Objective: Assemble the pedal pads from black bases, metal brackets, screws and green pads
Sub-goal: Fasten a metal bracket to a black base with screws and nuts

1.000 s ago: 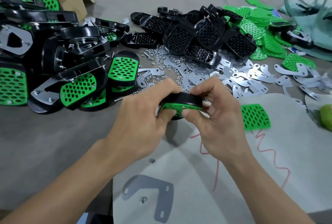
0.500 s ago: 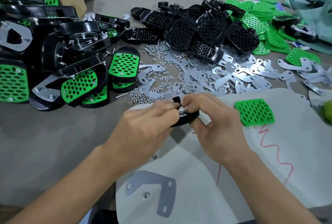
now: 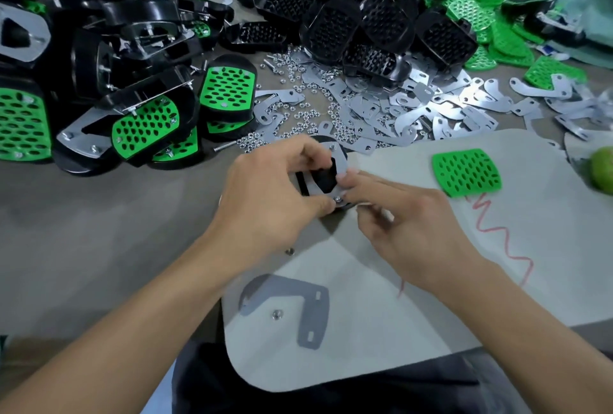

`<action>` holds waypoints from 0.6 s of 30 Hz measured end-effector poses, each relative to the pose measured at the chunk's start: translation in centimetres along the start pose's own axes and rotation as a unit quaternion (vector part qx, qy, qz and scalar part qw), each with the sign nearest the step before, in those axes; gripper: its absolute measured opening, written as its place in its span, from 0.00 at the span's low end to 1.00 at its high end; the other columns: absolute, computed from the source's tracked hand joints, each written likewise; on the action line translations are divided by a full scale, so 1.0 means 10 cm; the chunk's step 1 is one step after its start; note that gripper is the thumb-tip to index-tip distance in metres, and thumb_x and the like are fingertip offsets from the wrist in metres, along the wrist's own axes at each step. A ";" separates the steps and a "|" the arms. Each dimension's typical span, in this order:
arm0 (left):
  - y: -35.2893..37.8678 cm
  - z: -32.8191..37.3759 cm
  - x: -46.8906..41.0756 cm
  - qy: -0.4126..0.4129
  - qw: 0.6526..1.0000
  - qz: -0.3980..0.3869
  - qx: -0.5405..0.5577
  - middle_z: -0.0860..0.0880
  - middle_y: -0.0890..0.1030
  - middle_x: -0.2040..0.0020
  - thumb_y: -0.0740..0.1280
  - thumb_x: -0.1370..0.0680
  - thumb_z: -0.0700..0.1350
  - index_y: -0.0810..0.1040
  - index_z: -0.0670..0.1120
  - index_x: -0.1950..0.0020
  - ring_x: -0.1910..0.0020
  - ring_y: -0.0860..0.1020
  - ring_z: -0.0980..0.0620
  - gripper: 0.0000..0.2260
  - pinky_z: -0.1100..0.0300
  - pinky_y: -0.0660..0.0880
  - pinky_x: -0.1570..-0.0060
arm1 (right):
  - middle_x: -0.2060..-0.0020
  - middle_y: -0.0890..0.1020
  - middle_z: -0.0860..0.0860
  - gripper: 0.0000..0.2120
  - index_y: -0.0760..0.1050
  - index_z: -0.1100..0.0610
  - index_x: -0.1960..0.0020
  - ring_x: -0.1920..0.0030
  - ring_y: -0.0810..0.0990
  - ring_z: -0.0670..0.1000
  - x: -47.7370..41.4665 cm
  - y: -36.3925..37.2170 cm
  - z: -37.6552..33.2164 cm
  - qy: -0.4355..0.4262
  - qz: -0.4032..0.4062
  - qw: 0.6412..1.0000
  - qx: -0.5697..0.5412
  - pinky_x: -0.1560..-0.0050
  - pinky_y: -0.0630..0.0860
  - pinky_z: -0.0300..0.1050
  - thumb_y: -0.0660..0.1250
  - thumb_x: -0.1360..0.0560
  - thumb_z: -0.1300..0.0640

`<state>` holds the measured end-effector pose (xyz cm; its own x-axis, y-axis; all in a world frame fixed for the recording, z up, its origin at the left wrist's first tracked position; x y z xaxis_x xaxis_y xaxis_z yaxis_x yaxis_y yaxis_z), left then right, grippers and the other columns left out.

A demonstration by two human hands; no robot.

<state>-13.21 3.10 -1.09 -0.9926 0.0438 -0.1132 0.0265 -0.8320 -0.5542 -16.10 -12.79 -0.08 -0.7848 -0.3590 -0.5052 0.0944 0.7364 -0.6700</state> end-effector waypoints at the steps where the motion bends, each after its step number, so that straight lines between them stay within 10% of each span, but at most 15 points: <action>1: -0.01 0.02 0.00 -0.008 1.000 0.009 -0.014 0.68 0.83 0.48 0.79 0.42 0.53 0.76 0.63 0.49 0.47 0.82 0.61 0.25 0.51 0.79 0.40 | 0.42 0.82 0.42 0.15 0.84 0.59 0.50 0.36 0.78 0.39 0.02 -0.01 0.03 0.020 0.003 1.000 -0.020 0.35 0.74 0.36 0.67 0.29 0.74; 6: 0.06 -0.10 0.02 -0.050 0.998 0.006 -0.028 0.65 0.75 0.36 0.82 0.37 0.45 0.68 0.65 0.28 0.47 0.71 0.67 0.42 0.80 0.65 0.53 | 0.46 0.85 0.44 0.13 0.86 0.57 0.53 0.39 0.81 0.39 0.05 0.01 0.22 0.131 0.003 0.985 -0.110 0.34 0.76 0.42 0.67 0.28 0.69; 14: 0.12 -0.19 -0.13 -0.076 0.993 -0.033 -0.082 0.59 0.78 0.45 0.82 0.39 0.46 0.70 0.65 0.26 0.55 0.69 0.61 0.44 0.84 0.63 0.60 | 0.52 0.86 0.37 0.13 0.86 0.45 0.53 0.60 0.82 0.40 -0.13 -0.04 0.15 0.194 -0.094 0.976 -0.008 0.46 0.77 0.37 0.71 0.28 0.62; 18: 0.11 -0.18 -0.08 -0.061 0.995 -0.023 -0.082 0.61 0.77 0.45 0.81 0.37 0.46 0.72 0.64 0.26 0.54 0.69 0.63 0.41 0.86 0.61 0.59 | 0.45 0.84 0.39 0.21 0.86 0.47 0.52 0.45 0.81 0.39 -0.10 0.00 0.11 0.193 -0.096 0.975 -0.062 0.44 0.74 0.30 0.68 0.30 0.72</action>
<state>-12.17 3.14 -3.05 -0.9999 0.0038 0.0094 -0.0092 -0.7287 -0.6848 -14.64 -13.10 -0.14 -0.9546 -0.2732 -0.1190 -0.1334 0.7489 -0.6491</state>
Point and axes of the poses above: each hand's wrist, its own x-axis away from the middle knuckle, its own y-axis out of the palm, z = x × y, the point moved 10 cm from there along -x, towards the middle knuckle
